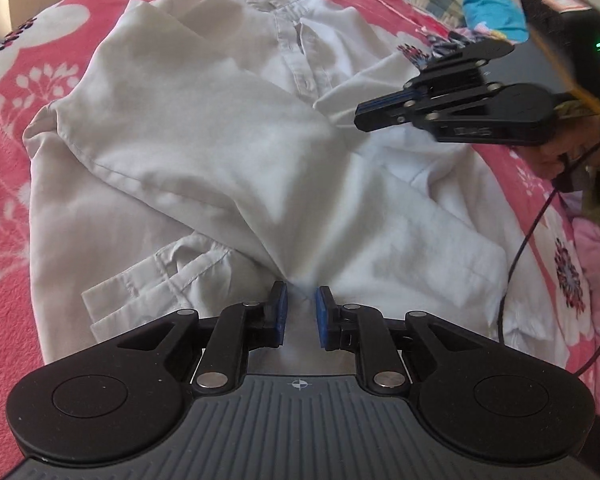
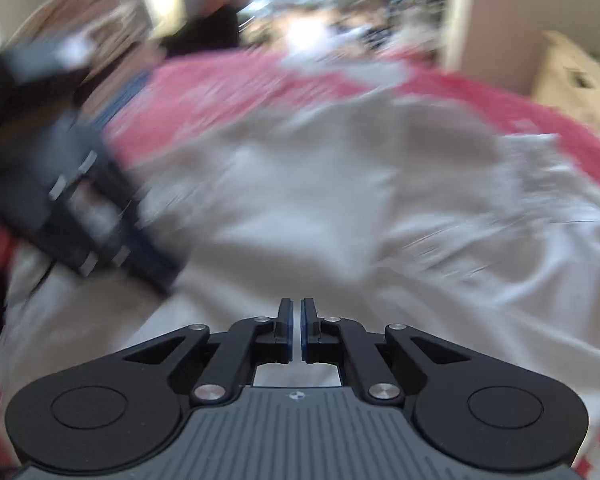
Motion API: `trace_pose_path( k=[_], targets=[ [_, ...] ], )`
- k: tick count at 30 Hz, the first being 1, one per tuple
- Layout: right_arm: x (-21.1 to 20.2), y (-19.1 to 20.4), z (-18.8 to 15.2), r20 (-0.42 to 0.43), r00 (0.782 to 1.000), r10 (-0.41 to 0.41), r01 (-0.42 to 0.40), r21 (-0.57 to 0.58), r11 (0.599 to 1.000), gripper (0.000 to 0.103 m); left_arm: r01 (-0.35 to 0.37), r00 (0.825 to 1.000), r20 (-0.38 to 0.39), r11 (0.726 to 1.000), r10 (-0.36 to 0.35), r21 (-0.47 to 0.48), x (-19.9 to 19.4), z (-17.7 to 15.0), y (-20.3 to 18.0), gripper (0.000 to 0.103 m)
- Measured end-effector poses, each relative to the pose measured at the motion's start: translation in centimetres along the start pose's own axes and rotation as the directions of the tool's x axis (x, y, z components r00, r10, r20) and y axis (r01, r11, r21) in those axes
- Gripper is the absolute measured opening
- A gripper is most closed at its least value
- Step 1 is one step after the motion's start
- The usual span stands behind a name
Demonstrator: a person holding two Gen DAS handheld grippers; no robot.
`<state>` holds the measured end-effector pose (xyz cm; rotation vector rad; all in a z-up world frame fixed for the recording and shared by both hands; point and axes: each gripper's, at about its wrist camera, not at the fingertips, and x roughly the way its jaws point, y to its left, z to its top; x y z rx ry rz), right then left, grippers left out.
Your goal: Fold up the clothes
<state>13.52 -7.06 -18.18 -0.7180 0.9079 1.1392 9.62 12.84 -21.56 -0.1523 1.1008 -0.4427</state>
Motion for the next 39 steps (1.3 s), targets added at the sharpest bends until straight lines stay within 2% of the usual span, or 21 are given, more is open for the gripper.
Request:
trace_pose_path(
  k=[2, 4, 5, 6, 8, 10, 12, 15, 16, 20, 21, 24, 26, 27, 29, 32, 33, 36, 39],
  targets=[
    [0.3, -0.1, -0.7, -0.01, 0.999, -0.054, 0.054, -0.003, 0.999, 0.003, -0.014, 1.0, -0.001, 1.0, 0.014, 0.015, 0.0, -0.2, -0.2, 0.015],
    [-1.1, -2.0, -0.7, -0.026, 0.984, -0.175, 0.176, 0.129, 0.976, 0.006, -0.024, 1.0, -0.006, 1.0, 0.024, 0.016, 0.1, -0.1, -0.5, 0.016],
    [-2.3, -2.8, -1.0, -0.021, 0.977, -0.213, 0.214, 0.158, 0.964, 0.009, -0.032, 0.999, -0.012, 0.999, 0.032, 0.012, 0.2, 0.0, -0.6, 0.016],
    [-4.0, -3.1, -1.4, -0.001, 0.978, -0.209, 0.206, 0.166, 0.964, 0.009, -0.04, 0.999, -0.018, 0.999, 0.04, 0.009, 0.2, 0.2, -0.7, 0.016],
    [-7.5, -2.4, -1.9, 0.036, 0.986, -0.163, 0.156, 0.151, 0.976, 0.01, -0.066, 0.997, -0.042, 0.998, 0.065, -0.006, 0.2, 0.7, -1.0, 0.016],
    [-10.2, -0.4, -2.0, 0.041, 0.994, -0.097, 0.093, 0.079, 0.993, 0.01, -0.106, 0.992, -0.063, 0.994, 0.105, -0.02, -0.3, 1.2, -1.6, 0.018],
    [-11.9, 2.4, -2.0, 0.029, 0.999, -0.019, 0.019, -0.001, 1.0, 0.01, -0.133, 0.99, -0.04, 0.991, 0.132, -0.015, -1.5, 1.4, -2.6, 0.021],
    [-11.3, 6.7, -2.5, -0.011, 0.995, 0.097, -0.098, -0.051, 0.994, 0.012, -0.143, 0.99, -0.007, 0.99, 0.143, -0.021, -3.4, 1.2, -4.3, 0.028],
    [-10.2, 8.1, -3.0, -0.024, 0.994, 0.102, -0.103, -0.057, 0.993, 0.012, -0.142, 0.99, -0.012, 0.989, 0.141, -0.033, -3.9, 1.0, -4.9, 0.029],
    [-5.4, 11.3, -6.6, -0.128, 0.991, 0.04, -0.04, 0.001, 0.999, 0.013, -0.15, 0.988, -0.067, 0.98, 0.142, -0.131, -5.7, -1.3, -6.7, 0.03],
    [-5.4, 11.6, -7.4, -0.116, 0.993, 0.017, -0.013, 0.033, 0.999, 0.013, -0.154, 0.986, -0.081, 0.975, 0.143, -0.16, -6.2, -2.2, -7.0, 0.03],
    [-8.6, 12.0, -7.9, 0.004, 0.999, -0.035, 0.034, 0.205, 0.978, 0.013, -0.182, 0.982, -0.09, 0.953, 0.164, -0.243, -8.8, -5.3, -7.3, 0.03],
    [-10.4, 12.4, -8.4, 0.084, 0.995, -0.05, 0.02, 0.322, 0.947, 0.029, -0.216, 0.976, -0.08, 0.937, 0.202, -0.276, -10.5, -7.5, -7.3, 0.031],
    [-10.9, 12.6, -8.6, 0.105, 0.993, -0.054, 0.012, 0.368, 0.93, 0.031, -0.233, 0.973, -0.074, 0.928, 0.221, -0.291, -11.3, -8.6, -7.3, 0.032],
    [-10.1, 13.5, -8.9, 0.079, 0.994, -0.073, 0.034, 0.415, 0.909, 0.031, -0.249, 0.968, -0.058, 0.911, 0.243, -0.33, -12.7, -10.2, -7.3, 0.033],
    [-6.8, 14.5, -9.5, -0.056, 0.991, -0.125, 0.137, 0.432, 0.891, 0.031, -0.243, 0.967, -0.032, 0.879, 0.253, -0.41, -13.8, -12.2, -7.4, 0.033],
    [-6.4, 14.7, -9.7, -0.074, 0.987, -0.143, 0.161, 0.432, 0.887, 0.031, -0.239, 0.967, -0.023, 0.867, 0.255, -0.437, -14.1, -12.7, -7.4, 0.034],
    [-7.8, 15.3, -9.1, -0.082, 0.976, -0.2, 0.215, 0.449, 0.867, 0.031, -0.228, 0.965, 0.004, 0.845, 0.263, -0.484, -14.7, -13.6, -8.0, 0.035],
    [-10.4, 16.2, -8.8, -0.041, 0.97, -0.24, 0.23, 0.485, 0.844, 0.032, -0.236, 0.958, 0.028, 0.845, 0.284, -0.48, -15.1, -14.2, -8.6, 0.038]
  ],
)
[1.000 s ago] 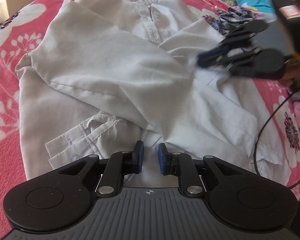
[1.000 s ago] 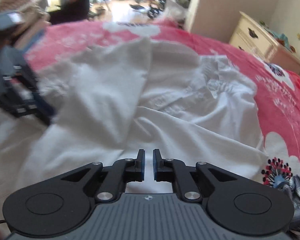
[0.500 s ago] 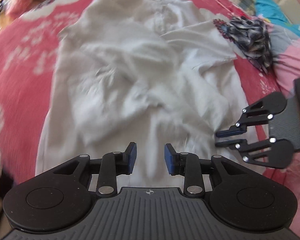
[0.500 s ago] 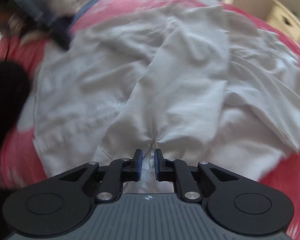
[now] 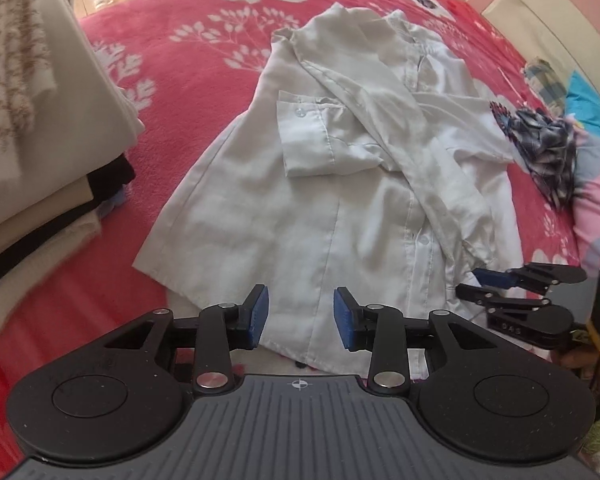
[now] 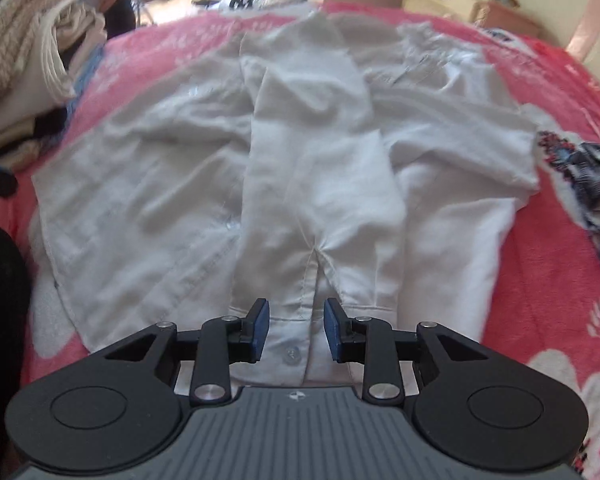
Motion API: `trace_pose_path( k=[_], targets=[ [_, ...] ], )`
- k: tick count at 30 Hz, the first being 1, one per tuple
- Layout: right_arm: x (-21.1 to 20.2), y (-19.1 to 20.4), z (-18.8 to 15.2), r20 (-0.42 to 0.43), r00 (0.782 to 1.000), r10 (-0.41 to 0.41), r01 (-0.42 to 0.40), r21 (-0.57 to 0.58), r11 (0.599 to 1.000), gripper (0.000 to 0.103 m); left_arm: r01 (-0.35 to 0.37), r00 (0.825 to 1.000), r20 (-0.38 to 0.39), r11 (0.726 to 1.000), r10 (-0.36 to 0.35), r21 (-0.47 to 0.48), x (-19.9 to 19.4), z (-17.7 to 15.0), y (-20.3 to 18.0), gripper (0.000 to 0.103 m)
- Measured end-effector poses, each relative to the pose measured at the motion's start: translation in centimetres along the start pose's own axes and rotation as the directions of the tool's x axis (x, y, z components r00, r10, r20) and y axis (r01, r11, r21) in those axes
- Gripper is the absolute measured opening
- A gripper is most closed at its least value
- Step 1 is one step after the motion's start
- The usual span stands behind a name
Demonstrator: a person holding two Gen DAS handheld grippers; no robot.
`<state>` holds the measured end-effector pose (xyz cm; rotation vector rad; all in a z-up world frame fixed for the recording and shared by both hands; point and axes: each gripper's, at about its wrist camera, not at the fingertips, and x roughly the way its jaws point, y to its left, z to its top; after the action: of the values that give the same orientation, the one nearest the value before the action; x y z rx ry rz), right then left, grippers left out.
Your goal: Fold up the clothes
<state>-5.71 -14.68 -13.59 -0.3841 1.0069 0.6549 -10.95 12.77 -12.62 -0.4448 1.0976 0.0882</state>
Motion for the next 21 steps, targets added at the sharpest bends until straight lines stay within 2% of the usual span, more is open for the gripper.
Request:
trace_pose_path(
  k=[7, 12, 15, 19, 21],
  targets=[
    [-0.1, -0.4, -0.3, -0.003, 1.0, 0.0, 0.0, 0.11, 0.994, 0.034, 0.004, 0.999, 0.036, 1.0, -0.003, -0.03, 0.0, -0.9, 0.3, 0.042],
    [0.0, -1.5, 0.6, 0.018, 1.0, -0.001, -0.003, 0.23, 0.973, 0.034, -0.01, 0.997, 0.073, 0.997, 0.015, -0.078, 0.3, -0.8, 1.2, 0.045],
    [0.5, -1.8, 1.0, 0.013, 1.0, 0.028, -0.031, 0.279, 0.96, 0.034, -0.022, 0.996, 0.088, 0.994, 0.031, -0.108, 0.5, -0.7, 1.9, 0.045],
    [2.7, -1.0, 1.6, -0.031, 0.998, 0.048, -0.038, 0.255, 0.966, 0.034, -0.05, 0.995, 0.082, 0.991, 0.061, -0.127, 1.2, -1.0, 2.6, 0.045],
    [4.9, -0.5, 1.5, -0.084, 0.996, 0.041, -0.02, 0.233, 0.972, 0.033, -0.058, 0.995, 0.069, 0.988, 0.068, -0.141, 1.7, -1.4, 3.0, 0.045]
  ],
)
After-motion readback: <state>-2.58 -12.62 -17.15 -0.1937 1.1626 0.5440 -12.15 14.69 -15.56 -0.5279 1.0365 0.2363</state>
